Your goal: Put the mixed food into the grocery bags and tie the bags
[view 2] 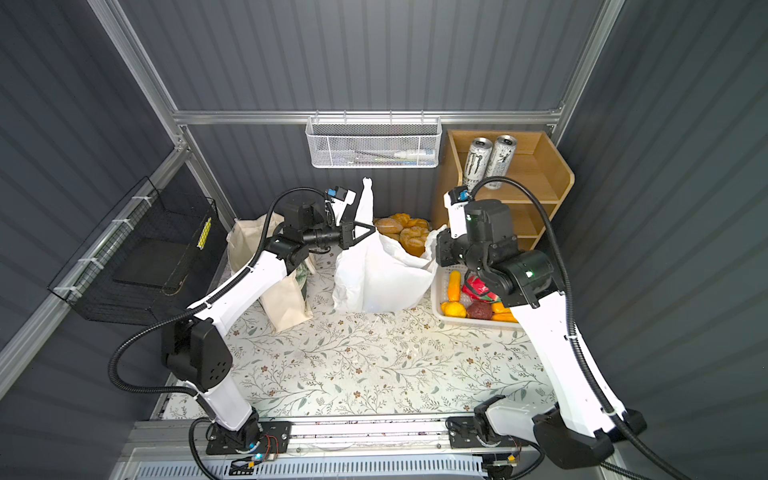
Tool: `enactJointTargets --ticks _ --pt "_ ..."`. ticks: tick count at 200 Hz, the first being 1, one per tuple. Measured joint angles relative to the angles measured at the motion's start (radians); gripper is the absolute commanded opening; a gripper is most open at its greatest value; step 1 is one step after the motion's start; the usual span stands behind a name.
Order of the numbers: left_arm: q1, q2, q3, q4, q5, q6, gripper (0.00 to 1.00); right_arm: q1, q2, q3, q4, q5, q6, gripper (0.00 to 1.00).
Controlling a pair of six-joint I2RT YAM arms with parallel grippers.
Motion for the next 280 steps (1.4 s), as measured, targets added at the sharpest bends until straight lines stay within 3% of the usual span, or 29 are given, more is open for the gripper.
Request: enactJointTargets --ticks 35,57,78,111,167,222,280 --pt "-0.024 0.01 0.001 -0.031 -0.064 0.015 0.0 0.141 0.094 0.138 -0.071 0.124 -0.066 0.0" --pt "-0.046 0.01 0.002 -0.061 -0.113 0.038 0.0 0.154 0.131 0.151 -0.088 0.156 -0.096 0.0" --pt "-0.051 0.015 0.013 -0.105 -0.067 0.082 0.0 0.153 0.161 0.151 -0.091 0.153 -0.13 0.0" --pt "-0.053 0.089 0.137 -0.208 0.072 0.17 0.0 0.147 0.197 0.153 -0.086 0.038 -0.221 0.0" --pt "-0.053 0.15 0.182 -0.325 0.281 0.298 0.0 0.142 0.318 0.252 -0.09 -0.211 -0.349 0.0" --pt "-0.053 0.165 0.248 -0.505 0.405 0.478 0.0 0.098 0.375 0.26 -0.08 -0.281 -0.374 0.0" --pt "-0.053 0.165 0.249 -0.592 0.429 0.569 0.0 0.085 0.372 0.226 -0.063 -0.316 -0.363 0.0"
